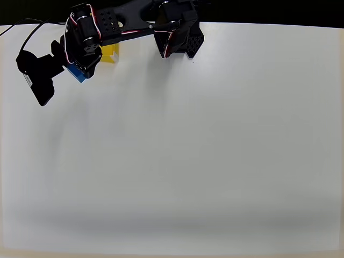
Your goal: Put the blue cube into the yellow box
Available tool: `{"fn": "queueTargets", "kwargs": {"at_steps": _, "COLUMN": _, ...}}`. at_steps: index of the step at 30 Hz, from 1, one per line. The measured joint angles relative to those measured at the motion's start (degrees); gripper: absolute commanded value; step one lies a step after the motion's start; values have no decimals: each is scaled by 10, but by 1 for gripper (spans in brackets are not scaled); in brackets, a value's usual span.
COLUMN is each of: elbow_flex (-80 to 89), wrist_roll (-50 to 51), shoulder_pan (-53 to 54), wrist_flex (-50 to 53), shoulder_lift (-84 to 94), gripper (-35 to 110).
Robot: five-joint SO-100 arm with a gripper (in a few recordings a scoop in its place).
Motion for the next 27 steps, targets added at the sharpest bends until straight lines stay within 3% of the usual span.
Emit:
{"fn": "queueTargets", "kwargs": {"at_steps": 13, "elbow_flex": 29, "wrist_roll": -17, "shoulder_pan": 158, "wrist_flex": -12, "shoulder_lift": 0, "gripper": 13}}
{"fn": "queueTargets", "kwargs": {"at_steps": 27, "elbow_flex": 211, "wrist_roll": 13, "shoulder_pan": 219, "wrist_flex": -156, "shoulder_lift": 2, "gripper": 13}}
